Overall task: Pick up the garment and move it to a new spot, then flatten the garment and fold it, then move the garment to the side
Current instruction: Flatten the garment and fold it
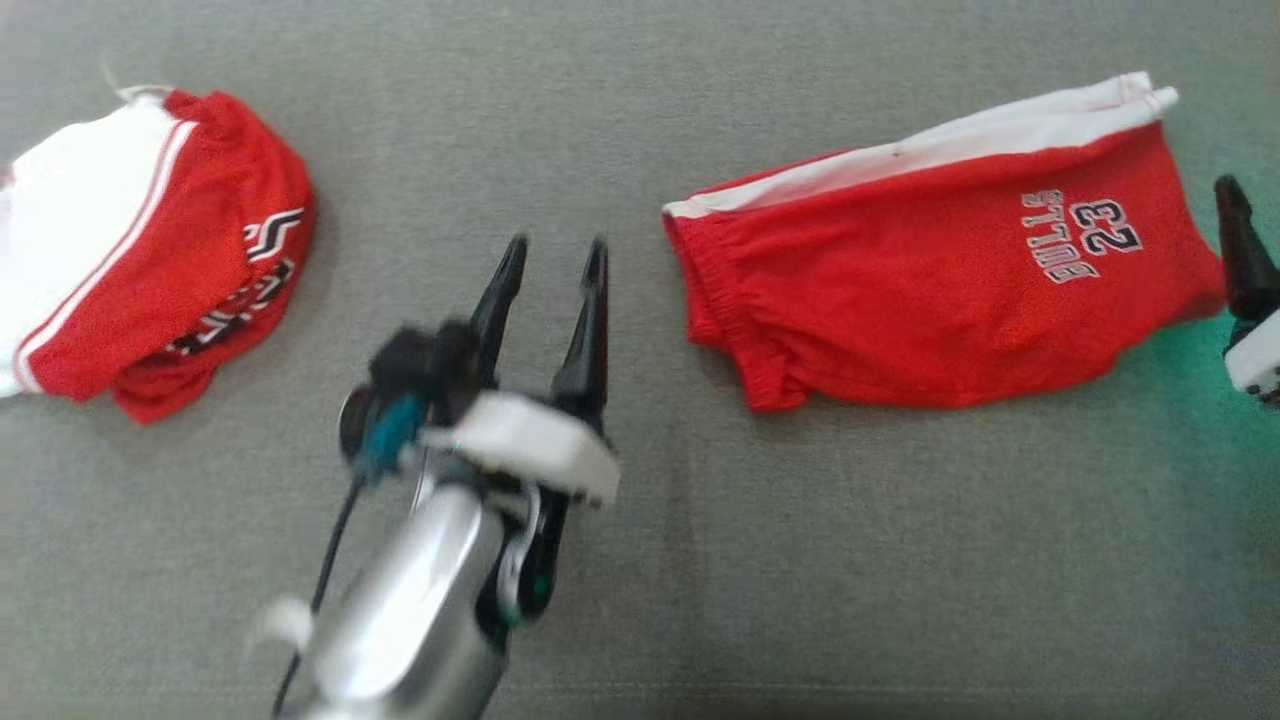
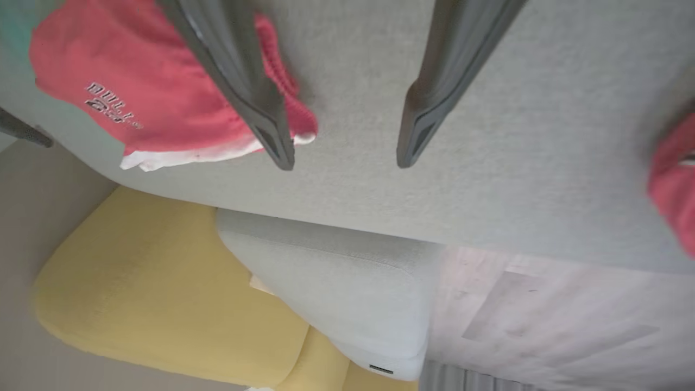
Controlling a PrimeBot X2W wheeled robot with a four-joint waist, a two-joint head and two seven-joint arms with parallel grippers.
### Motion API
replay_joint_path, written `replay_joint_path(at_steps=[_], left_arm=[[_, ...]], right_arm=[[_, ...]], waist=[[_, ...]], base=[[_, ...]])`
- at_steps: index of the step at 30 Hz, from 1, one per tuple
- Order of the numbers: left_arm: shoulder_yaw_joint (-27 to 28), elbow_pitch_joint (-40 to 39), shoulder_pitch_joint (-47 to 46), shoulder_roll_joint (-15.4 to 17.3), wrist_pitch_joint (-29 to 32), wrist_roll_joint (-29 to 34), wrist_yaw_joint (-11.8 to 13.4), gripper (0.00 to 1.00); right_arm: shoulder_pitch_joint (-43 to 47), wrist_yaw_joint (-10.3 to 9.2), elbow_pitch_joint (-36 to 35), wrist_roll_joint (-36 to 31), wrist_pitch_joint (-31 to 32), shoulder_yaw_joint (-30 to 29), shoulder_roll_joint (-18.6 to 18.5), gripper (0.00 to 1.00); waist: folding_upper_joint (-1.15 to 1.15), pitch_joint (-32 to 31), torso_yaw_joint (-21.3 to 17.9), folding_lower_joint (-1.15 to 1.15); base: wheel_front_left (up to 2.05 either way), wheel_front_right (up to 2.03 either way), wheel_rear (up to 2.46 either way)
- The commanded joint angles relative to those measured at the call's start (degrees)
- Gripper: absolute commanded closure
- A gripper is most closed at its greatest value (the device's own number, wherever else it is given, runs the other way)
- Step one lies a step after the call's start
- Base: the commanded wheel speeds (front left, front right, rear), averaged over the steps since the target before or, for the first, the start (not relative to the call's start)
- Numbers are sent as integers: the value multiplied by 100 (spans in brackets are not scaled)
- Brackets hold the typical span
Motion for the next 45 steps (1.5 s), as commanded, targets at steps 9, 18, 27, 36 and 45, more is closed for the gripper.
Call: replay_joint_path(at_steps=[9, 18, 27, 36, 45], left_arm=[[660, -1344, 1208, -4, -45, 1273, 80, 0], [799, -1696, 1660, -12, -45, 2084, 188, 0], [1095, -1719, 2005, -14, -45, 2251, 189, 0], [1197, -1795, 2055, -16, -46, 2107, 116, 0], [1231, -1712, 2099, -16, -46, 2008, 113, 0]], right_arm=[[-400, 37, 1128, -290, 795, -74, -148, 0], [-487, 37, 2013, -299, 1065, -171, -125, 81], [-553, 37, 2278, -366, 658, -170, -297, 100], [-954, 37, 2067, -588, 468, -123, -649, 100], [-919, 37, 657, -194, 506, 84, -44, 100]], waist=[[0, -101, 656, 1], [0, -267, 945, 1], [0, -533, 684, 1], [0, -678, 374, 1], [0, -830, 356, 1]], base=[[0, 0, 0], [0, 0, 0], [0, 0, 0], [0, 0, 0], [0, 0, 0]])
